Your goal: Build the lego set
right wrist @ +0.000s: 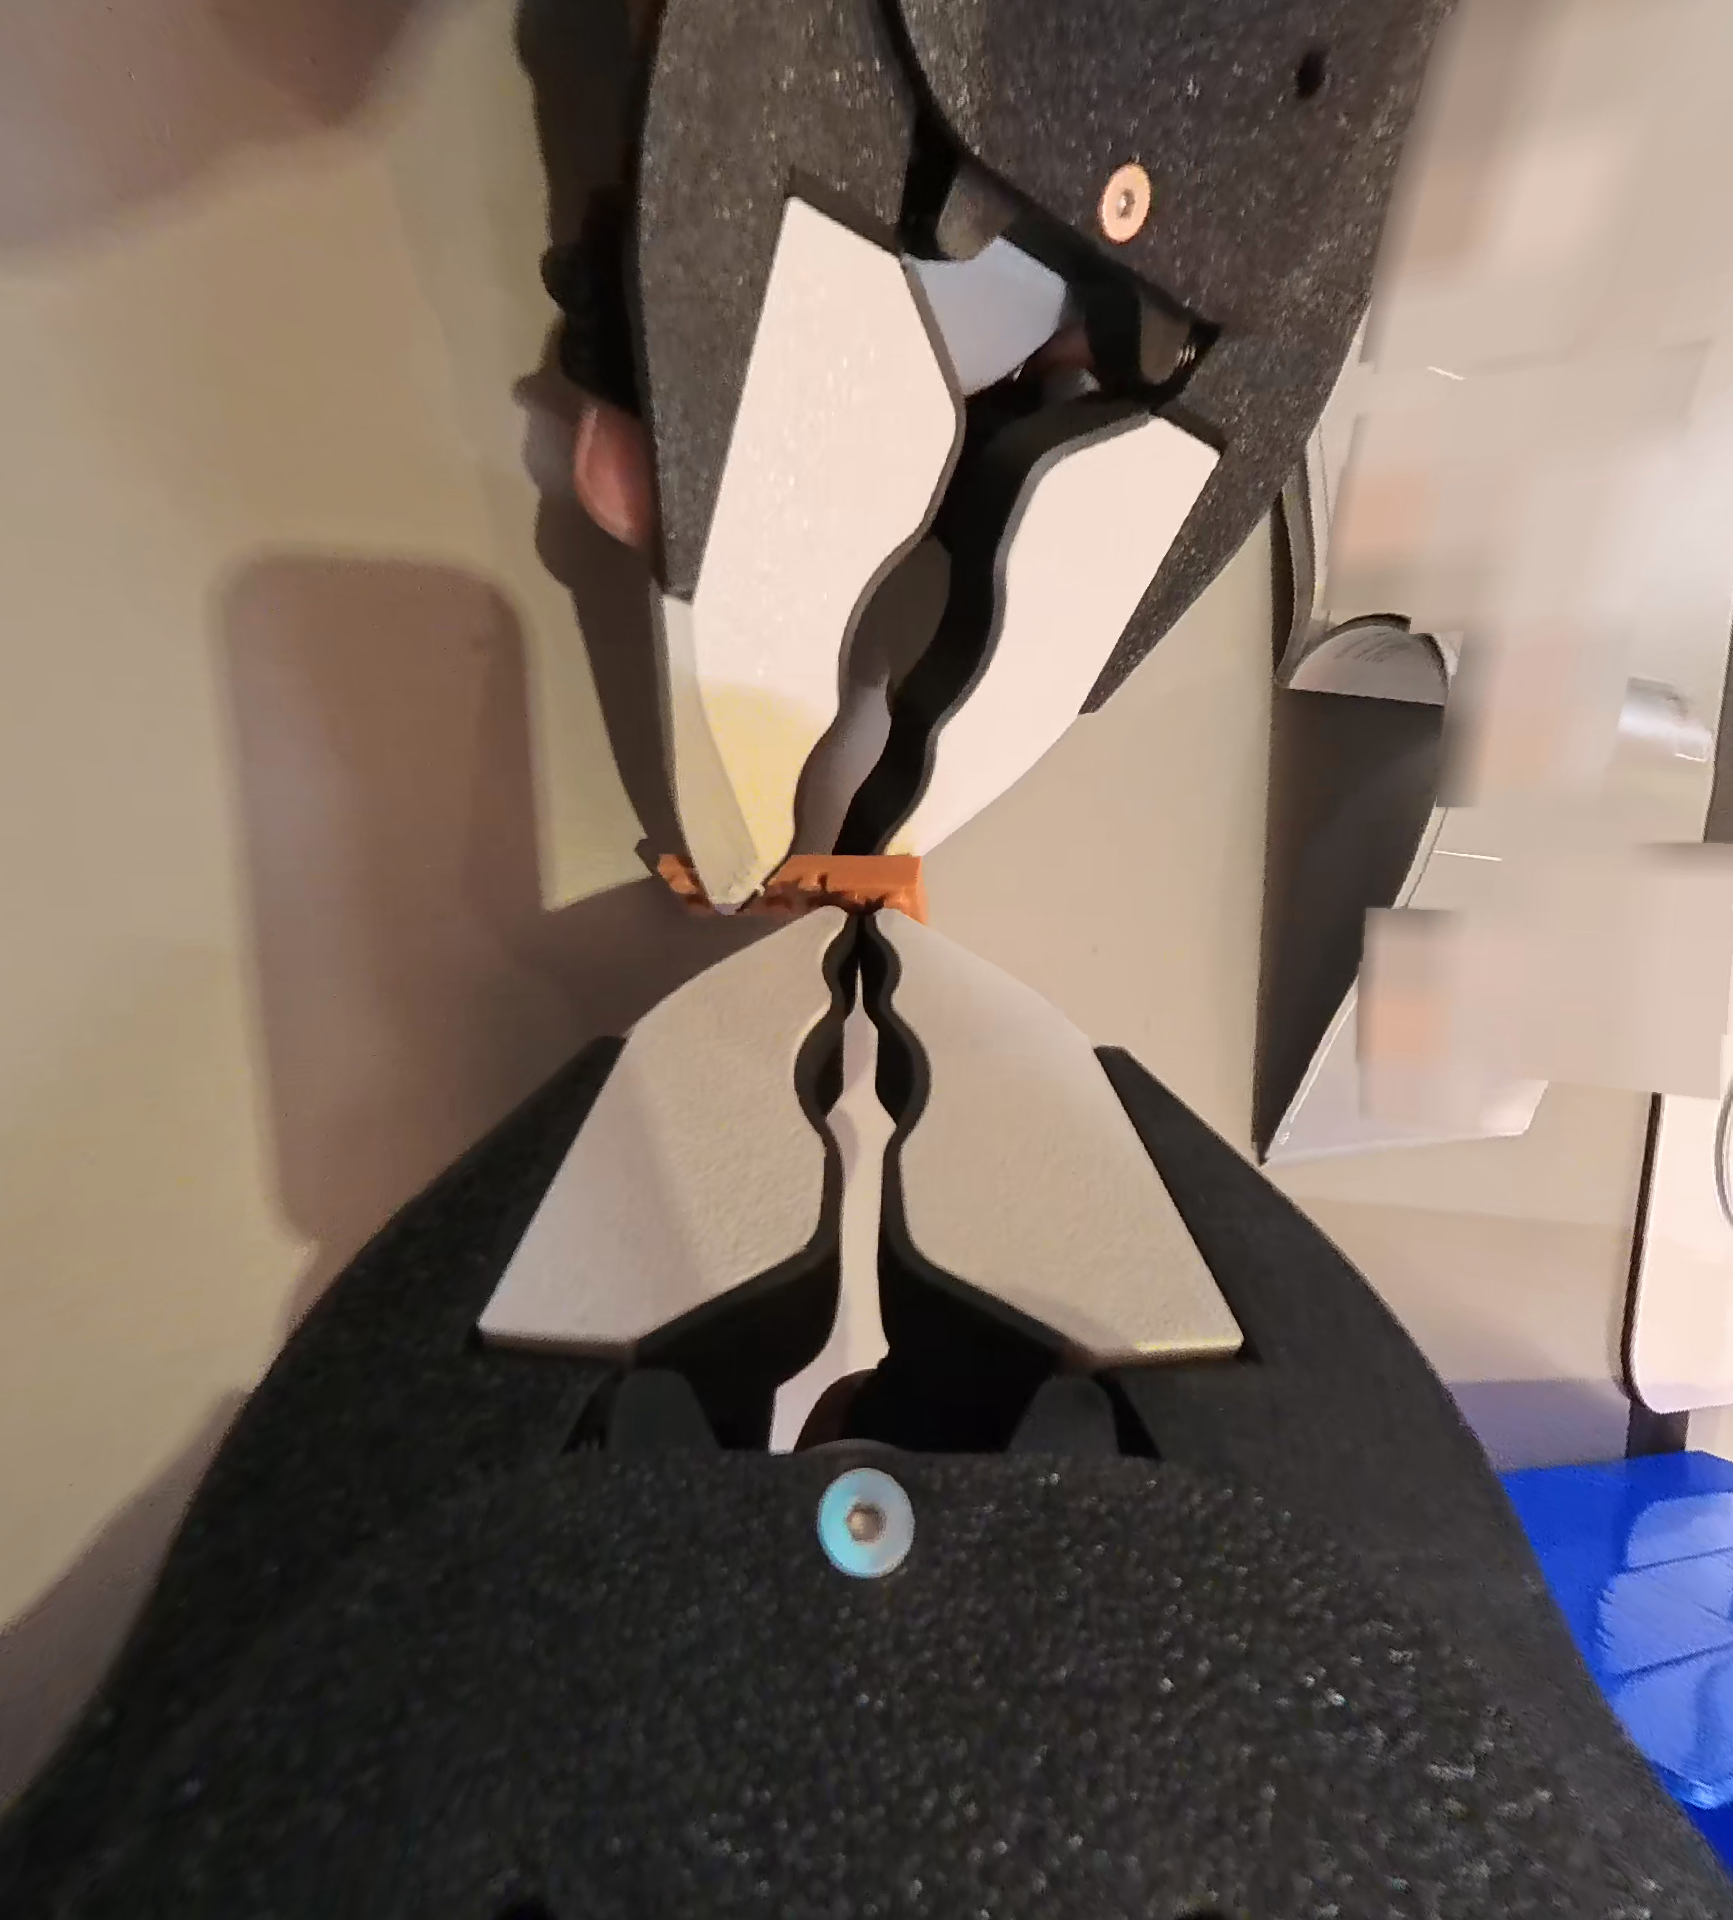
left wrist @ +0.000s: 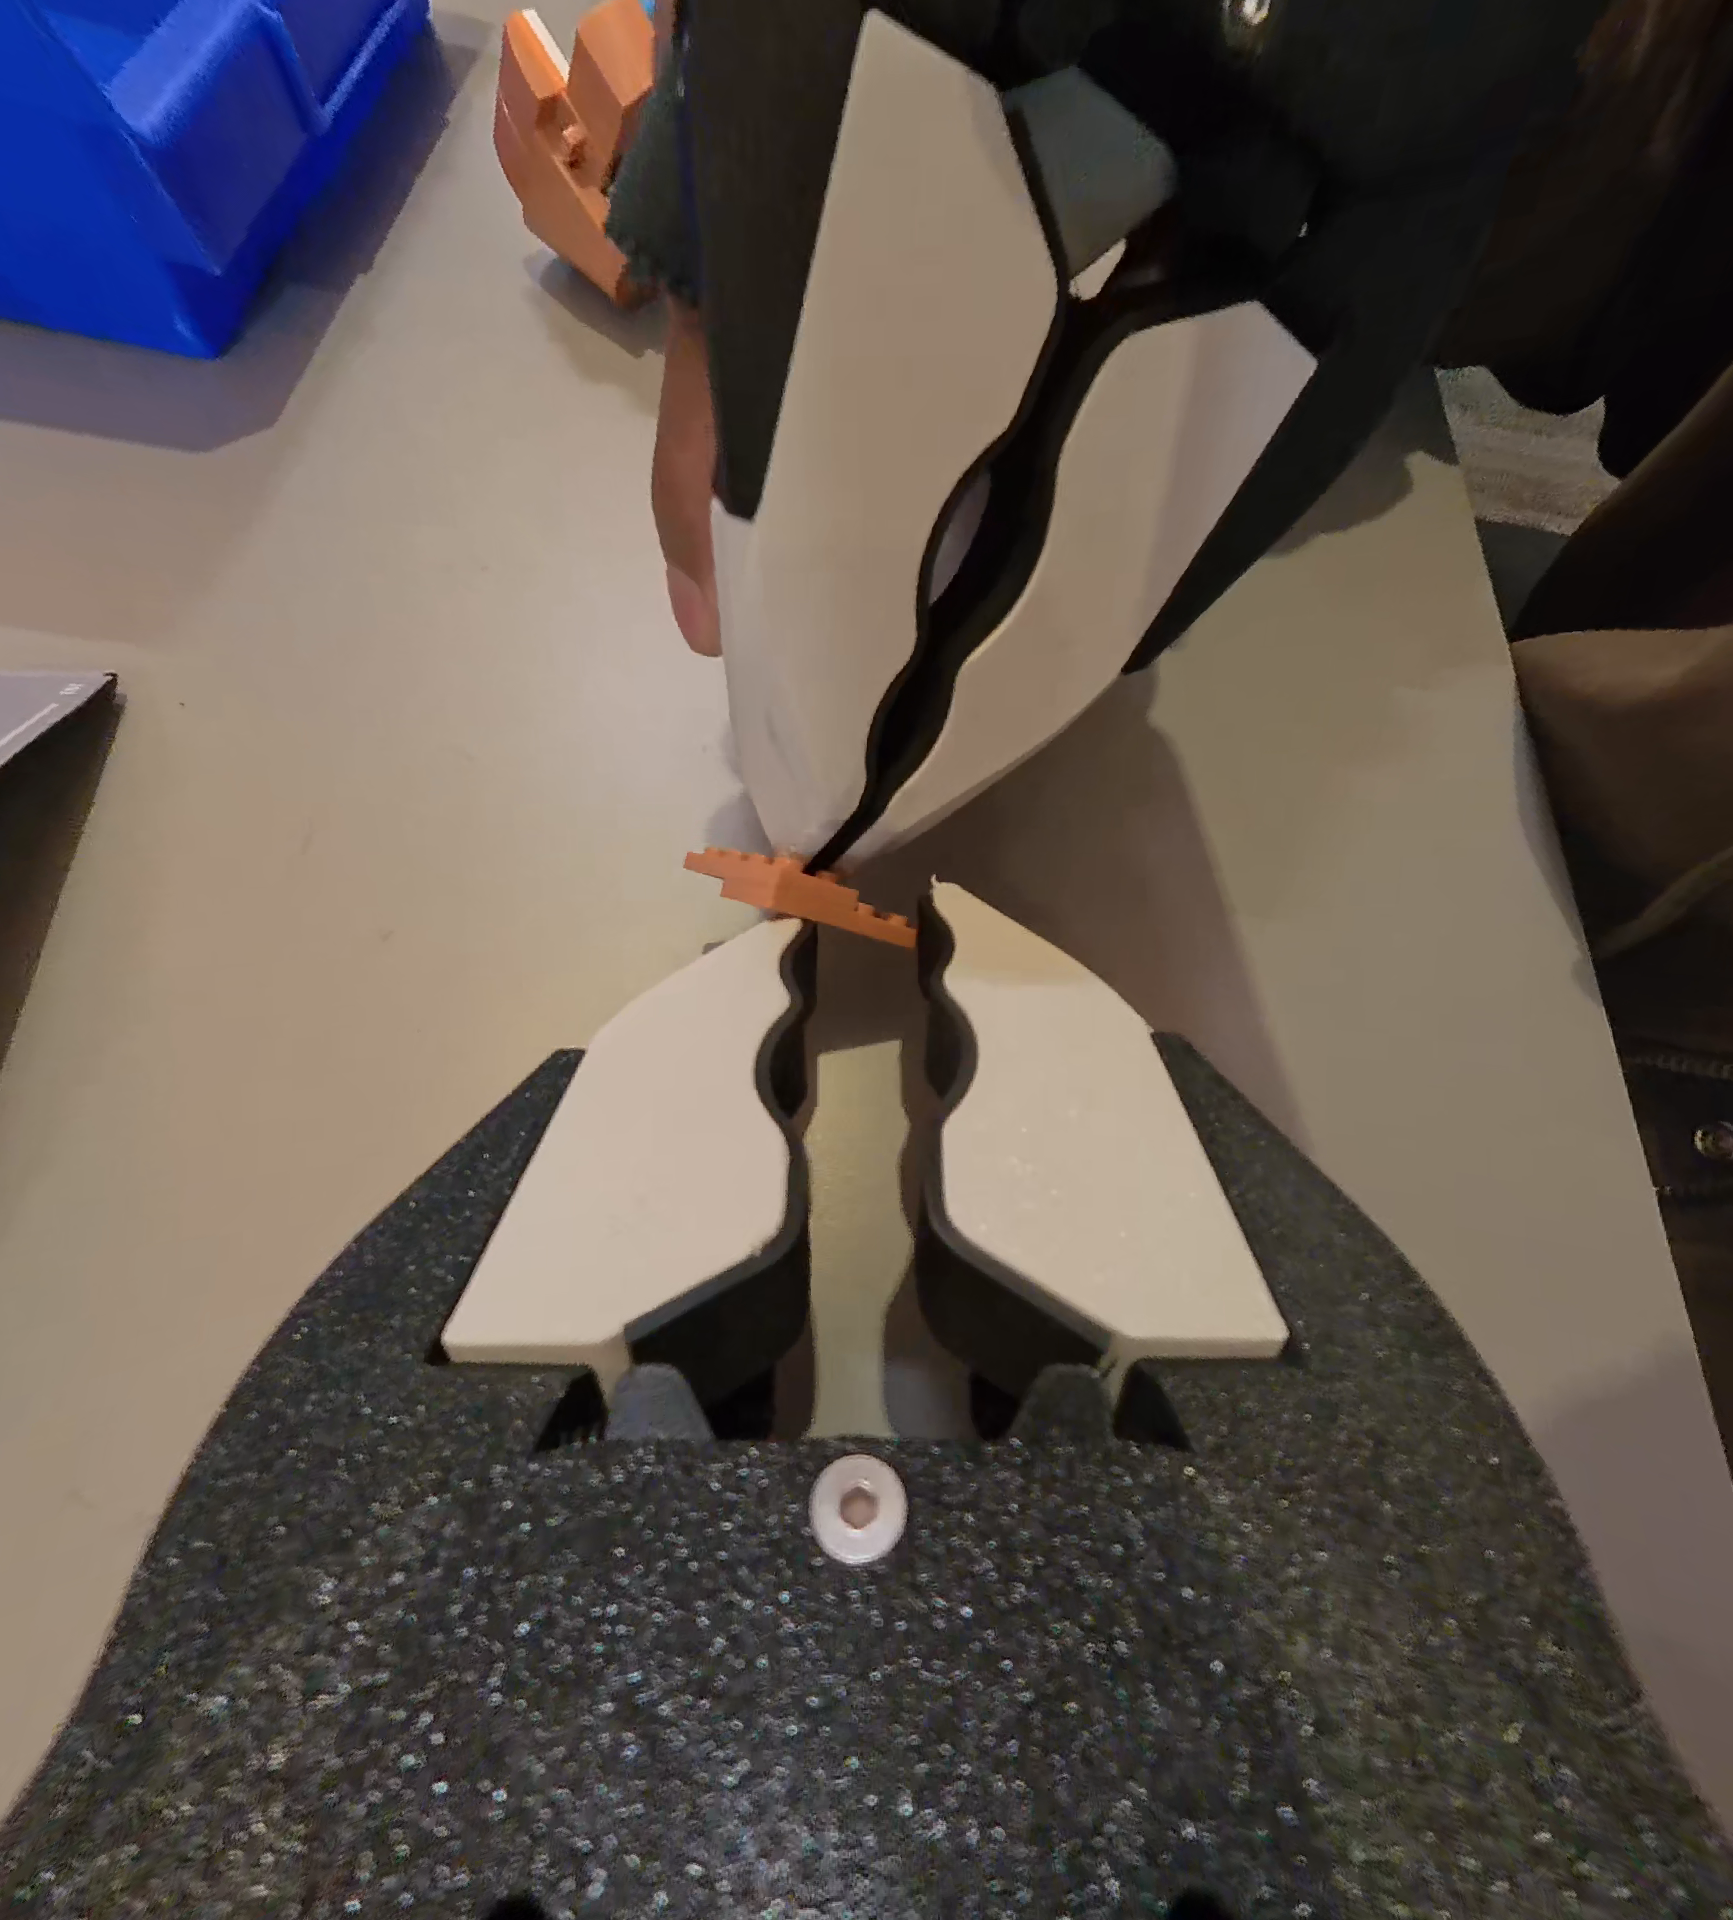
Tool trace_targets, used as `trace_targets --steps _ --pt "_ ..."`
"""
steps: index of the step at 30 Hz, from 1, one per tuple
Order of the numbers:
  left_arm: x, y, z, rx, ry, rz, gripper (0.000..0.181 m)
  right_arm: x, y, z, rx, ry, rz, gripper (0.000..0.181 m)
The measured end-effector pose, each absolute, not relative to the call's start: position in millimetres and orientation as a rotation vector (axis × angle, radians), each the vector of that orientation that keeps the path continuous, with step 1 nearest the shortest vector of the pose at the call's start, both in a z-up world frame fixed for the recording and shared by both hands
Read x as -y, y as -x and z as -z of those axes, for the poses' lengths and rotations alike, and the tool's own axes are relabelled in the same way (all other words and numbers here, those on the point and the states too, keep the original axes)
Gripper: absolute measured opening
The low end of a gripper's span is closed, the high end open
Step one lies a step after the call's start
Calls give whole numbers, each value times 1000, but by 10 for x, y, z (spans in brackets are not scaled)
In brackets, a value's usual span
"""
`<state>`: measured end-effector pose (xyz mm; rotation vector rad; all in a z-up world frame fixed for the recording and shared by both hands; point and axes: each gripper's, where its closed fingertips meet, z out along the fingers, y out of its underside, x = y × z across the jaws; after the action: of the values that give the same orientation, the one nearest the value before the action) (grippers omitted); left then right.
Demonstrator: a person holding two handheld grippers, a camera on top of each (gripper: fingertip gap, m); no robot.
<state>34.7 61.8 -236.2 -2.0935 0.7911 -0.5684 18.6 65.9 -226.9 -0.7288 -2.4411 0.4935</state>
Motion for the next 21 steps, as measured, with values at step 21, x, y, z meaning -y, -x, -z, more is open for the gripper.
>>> trace_targets --steps 21 --pt "-570 -87 2486 -724 2204 657 23 -769 -57 2433 2296 875 -586 2"
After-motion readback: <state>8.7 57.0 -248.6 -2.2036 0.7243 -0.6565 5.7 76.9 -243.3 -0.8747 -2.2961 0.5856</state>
